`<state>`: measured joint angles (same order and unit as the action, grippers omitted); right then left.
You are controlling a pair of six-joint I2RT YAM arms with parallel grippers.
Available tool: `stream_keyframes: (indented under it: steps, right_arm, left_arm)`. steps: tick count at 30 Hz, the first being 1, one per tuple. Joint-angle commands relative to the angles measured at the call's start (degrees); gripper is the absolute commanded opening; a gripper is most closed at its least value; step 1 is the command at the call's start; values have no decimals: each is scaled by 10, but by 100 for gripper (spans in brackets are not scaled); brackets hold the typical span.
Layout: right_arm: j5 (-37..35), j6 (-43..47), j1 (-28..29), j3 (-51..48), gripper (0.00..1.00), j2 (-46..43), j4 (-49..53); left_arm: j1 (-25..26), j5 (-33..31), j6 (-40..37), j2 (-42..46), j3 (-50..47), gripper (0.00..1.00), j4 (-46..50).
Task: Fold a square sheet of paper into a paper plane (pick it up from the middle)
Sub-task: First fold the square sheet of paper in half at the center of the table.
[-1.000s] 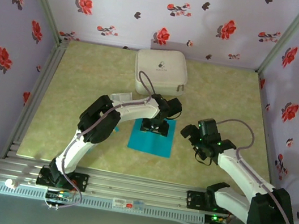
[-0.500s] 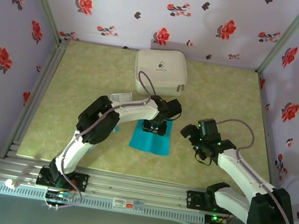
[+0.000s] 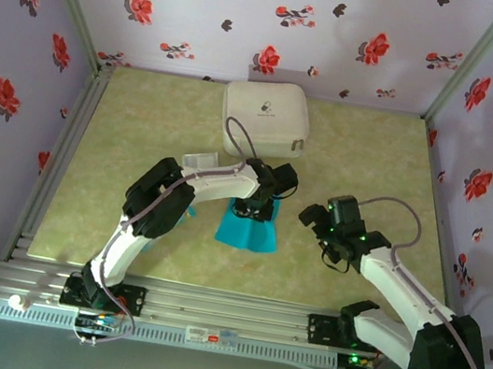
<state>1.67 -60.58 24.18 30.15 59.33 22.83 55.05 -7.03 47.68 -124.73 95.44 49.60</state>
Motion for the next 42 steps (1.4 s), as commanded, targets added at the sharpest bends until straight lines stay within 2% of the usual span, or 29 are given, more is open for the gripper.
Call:
stream_keyframes:
  steps: [1,12,24,27,31,35,38,42]
  right_arm:
    - [-17,-11,-4,-2,99,-17,20]
    - [-22,-12,-5,-3,99,-35,27]
    - [-77,38,-14,29,99,-58,76]
    - [-85,60,-16,40,99,-66,82]
    - [-91,65,-17,40,99,-79,75]
    - [-57,74,-20,31,99,-84,42]
    - [-34,69,-21,20,99,-83,6]
    - [-17,58,-21,18,99,-73,-19]
  left_arm:
    - [4,-15,-1,24,-9,25,2]
    - [3,-11,-12,63,-13,23,1]
    - [-1,45,-22,145,-12,25,-31]
    - [-11,92,-20,169,-32,27,-77]
    - [-37,193,2,204,-98,30,-189]
    - [-64,273,51,223,-183,32,-314]
    - [-75,298,67,229,-228,34,-369]
    - [-78,299,72,230,-259,34,-395]
